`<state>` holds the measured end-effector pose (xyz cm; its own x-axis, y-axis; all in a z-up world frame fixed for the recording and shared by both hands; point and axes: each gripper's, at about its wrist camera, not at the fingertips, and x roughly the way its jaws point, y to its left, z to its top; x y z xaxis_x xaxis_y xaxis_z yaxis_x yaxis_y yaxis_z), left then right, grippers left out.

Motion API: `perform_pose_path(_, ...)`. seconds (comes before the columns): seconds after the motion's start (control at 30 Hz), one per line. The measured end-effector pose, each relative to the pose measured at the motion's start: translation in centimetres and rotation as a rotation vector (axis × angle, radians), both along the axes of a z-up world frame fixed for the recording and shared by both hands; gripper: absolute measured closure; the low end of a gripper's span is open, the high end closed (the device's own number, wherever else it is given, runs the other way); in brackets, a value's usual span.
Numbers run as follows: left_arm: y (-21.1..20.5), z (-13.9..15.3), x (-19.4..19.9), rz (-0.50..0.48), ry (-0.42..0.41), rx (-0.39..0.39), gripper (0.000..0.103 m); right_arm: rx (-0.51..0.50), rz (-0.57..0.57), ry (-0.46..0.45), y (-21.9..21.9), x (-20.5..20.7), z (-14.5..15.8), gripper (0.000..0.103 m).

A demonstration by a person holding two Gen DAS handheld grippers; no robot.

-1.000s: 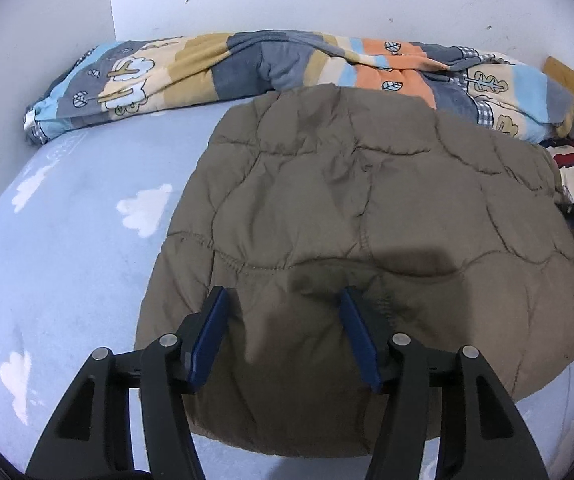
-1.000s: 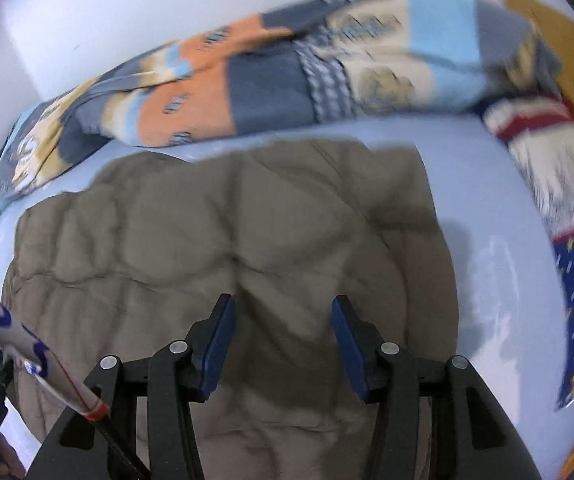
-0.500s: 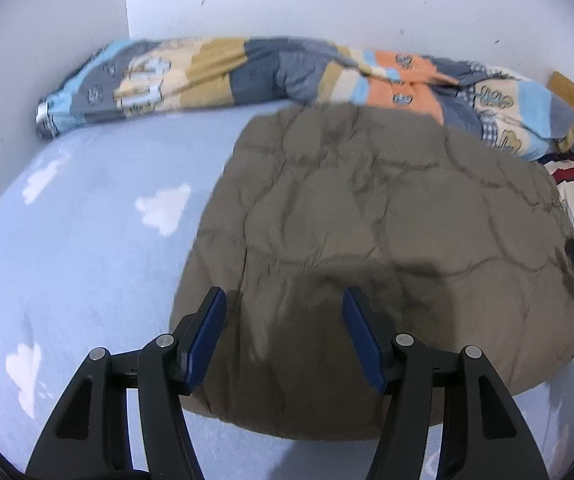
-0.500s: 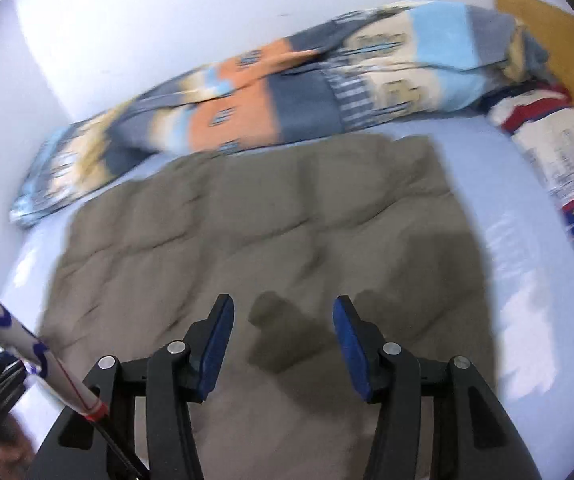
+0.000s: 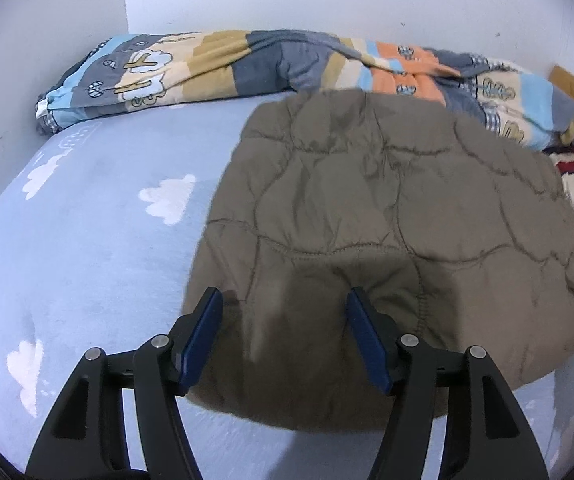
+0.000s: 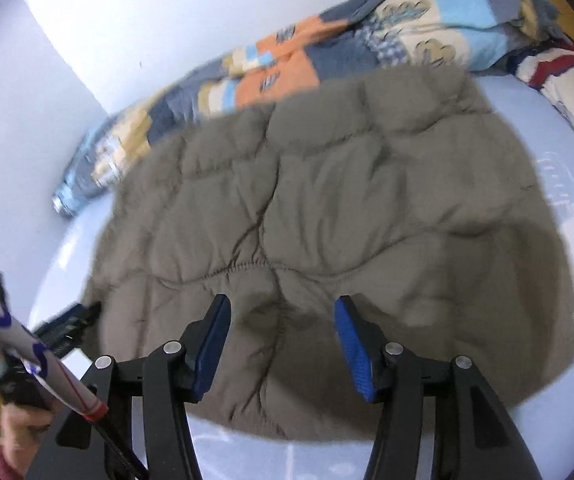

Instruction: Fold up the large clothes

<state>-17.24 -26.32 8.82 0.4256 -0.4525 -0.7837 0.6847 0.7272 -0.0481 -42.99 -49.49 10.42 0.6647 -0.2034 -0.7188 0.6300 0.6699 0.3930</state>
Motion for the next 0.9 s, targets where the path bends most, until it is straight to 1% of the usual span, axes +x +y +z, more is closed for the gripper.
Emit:
perform_pose_path(0.1,1.3,0.6,0.4,0.019,0.032,-0.033,0.039,0.016,-0.110,-0.036,-1.2,-5.3,1.3,0.044)
perform_pose_path(0.13,1.6,0.6,0.5,0.022,0.043,-0.041,0.039,0.031,-0.146,-0.050,-1.7,-7.1,1.1,0.044)
perform_pose_path(0.2,2.0,0.4,0.7,0.031,0.059,-0.041,0.039,0.063,-0.197,-0.046,-2.6,-9.7,0.3,0.044)
perform_pose_path(0.23,2.1,0.0,0.9,0.037,0.072,-0.032,0.039,0.075,-0.223,-0.034,-3.3,-10.7,-0.3,0.048)
perform_pose_path(0.27,2.1,-0.3,0.9,0.036,0.078,-0.024,0.039,0.085,-0.240,-0.026,-3.8,-11.4,-0.7,0.054)
perform_pose_path(0.3,1.9,-0.9,0.9,0.029,0.076,-0.004,0.039,0.106,-0.246,-0.011,-4.4,-11.9,-1.6,0.071)
perform_pose_path(0.33,1.7,-1.4,0.7,0.027,0.061,0.014,0.039,0.122,-0.246,-0.001,-4.7,-11.9,-2.3,0.080)
perform_pose_path(0.4,1.4,-2.2,0.7,0.025,0.037,0.037,0.038,0.149,-0.239,0.019,-5.3,-12.1,-3.8,0.080)
perform_pose_path(0.47,1.2,-2.9,0.9,0.036,0.039,0.051,0.032,0.149,-0.231,0.070,-5.7,-11.8,-5.4,0.080)
perform_pose_path(0.5,1.1,-3.2,1.1,0.045,0.051,0.047,0.031,0.166,-0.239,0.068,-6.0,-12.0,-6.0,0.083)
perform_pose_path(0.53,1.2,-3.2,1.3,0.053,0.068,0.042,0.031,0.193,-0.250,0.052,-6.2,-12.2,-6.4,0.083)
perform_pose_path(0.6,1.4,-2.8,1.5,0.066,0.083,0.034,0.032,0.202,-0.252,0.046,-6.4,-12.4,-6.4,0.083)
perform_pose_path(0.63,1.7,-2.0,1.5,0.068,0.090,0.022,0.032,0.204,-0.260,0.038,-6.4,-12.7,-5.9,0.083)
perform_pose_path(0.67,2.1,-1.3,1.6,0.068,0.101,-0.002,0.032,0.209,-0.273,0.017,-6.4,-13.2,-5.2,0.082)
perform_pose_path(0.7,2.6,-0.6,1.8,0.071,0.117,-0.034,0.031,0.210,-0.289,-0.008,-6.6,-13.8,-4.5,0.076)
perform_pose_path(0.73,3.1,-0.2,2.0,0.082,0.131,-0.053,0.031,0.200,-0.311,-0.030,-6.7,-14.7,-3.9,0.054)
perform_pose_path(0.8,4.5,0.3,2.5,0.104,0.163,-0.089,0.031,0.163,-0.368,-0.036,-6.9,-16.2,-3.0,0.033)
perform_pose_path(0.83,5.0,0.3,2.8,0.109,0.174,-0.097,0.031,0.154,-0.397,-0.040,-7.0,-17.0,-2.9,0.033)
perform_pose_path(0.9,5.9,-0.2,3.3,0.125,0.202,-0.083,0.031,0.193,-0.433,-0.061,-7.7,-18.3,-3.3,0.033)
